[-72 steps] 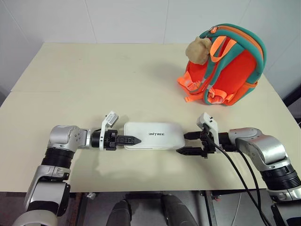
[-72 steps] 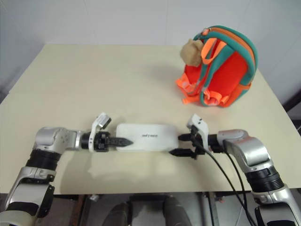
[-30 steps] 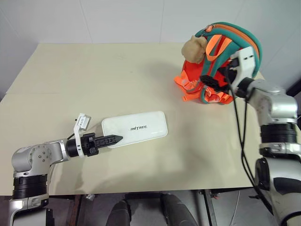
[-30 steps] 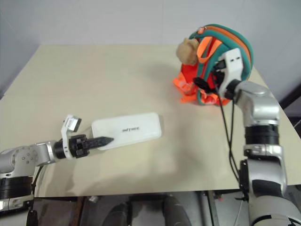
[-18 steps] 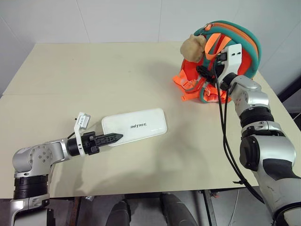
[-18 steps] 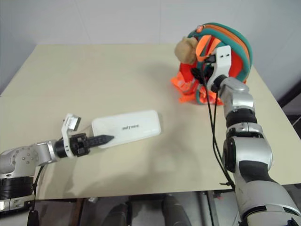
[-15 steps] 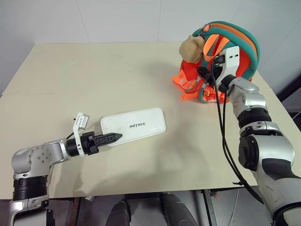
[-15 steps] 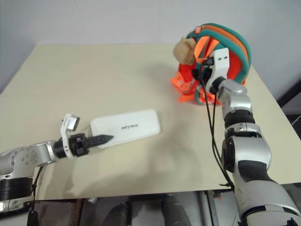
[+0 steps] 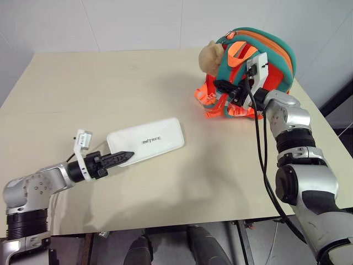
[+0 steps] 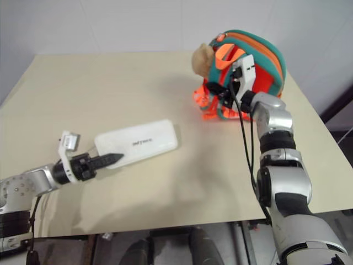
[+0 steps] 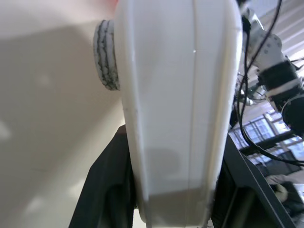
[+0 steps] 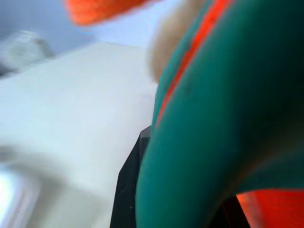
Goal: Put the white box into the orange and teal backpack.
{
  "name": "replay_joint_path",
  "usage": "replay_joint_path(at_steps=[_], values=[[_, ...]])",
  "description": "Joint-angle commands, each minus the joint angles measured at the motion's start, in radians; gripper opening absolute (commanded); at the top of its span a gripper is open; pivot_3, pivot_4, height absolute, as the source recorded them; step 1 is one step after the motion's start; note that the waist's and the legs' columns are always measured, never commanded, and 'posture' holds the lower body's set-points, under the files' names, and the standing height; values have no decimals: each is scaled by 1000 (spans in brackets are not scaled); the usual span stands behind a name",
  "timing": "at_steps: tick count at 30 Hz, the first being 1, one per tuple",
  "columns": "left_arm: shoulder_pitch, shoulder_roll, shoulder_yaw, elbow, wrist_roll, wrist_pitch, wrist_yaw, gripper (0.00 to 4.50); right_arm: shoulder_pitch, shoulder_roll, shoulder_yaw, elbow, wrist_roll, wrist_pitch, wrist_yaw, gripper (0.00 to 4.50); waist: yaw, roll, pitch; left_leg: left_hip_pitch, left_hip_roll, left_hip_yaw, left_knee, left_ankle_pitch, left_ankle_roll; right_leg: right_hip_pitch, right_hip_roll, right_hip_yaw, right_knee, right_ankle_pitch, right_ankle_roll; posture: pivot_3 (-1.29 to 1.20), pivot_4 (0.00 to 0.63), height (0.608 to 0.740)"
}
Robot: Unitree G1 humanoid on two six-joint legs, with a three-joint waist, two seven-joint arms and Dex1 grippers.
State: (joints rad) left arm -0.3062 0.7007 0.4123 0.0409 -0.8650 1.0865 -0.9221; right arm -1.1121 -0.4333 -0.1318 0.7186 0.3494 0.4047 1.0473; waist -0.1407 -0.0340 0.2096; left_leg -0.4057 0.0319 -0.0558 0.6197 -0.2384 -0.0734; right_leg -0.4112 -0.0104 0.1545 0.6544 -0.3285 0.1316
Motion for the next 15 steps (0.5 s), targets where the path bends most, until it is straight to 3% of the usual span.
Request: replay_joint_path(at_steps=[1, 9, 15], values=[[19, 35, 105, 27, -32, -71, -45, 1503, 35, -45, 6, -315, 177, 267, 120, 19, 3, 1, 0, 0, 0, 0, 0, 0, 0, -1, 0, 0, 0, 0, 0, 0, 150, 740], [120, 51, 216, 21, -42, -132, -68, 1503, 113, -196, -16, -689, 520, 775, 217, 19, 10, 1, 1, -1, 0, -2, -3, 0, 0, -1, -2, -2, -2, -1, -2, 0, 150, 740], [174, 2, 228, -48, -74, -154, -51, 1503, 177, -314, -45, -832, 742, 1017, 235, 19, 31, 1, 1, -1, 0, -1, -5, 0, 0, -1, -2, -2, -4, -2, -3, 0, 150, 740]])
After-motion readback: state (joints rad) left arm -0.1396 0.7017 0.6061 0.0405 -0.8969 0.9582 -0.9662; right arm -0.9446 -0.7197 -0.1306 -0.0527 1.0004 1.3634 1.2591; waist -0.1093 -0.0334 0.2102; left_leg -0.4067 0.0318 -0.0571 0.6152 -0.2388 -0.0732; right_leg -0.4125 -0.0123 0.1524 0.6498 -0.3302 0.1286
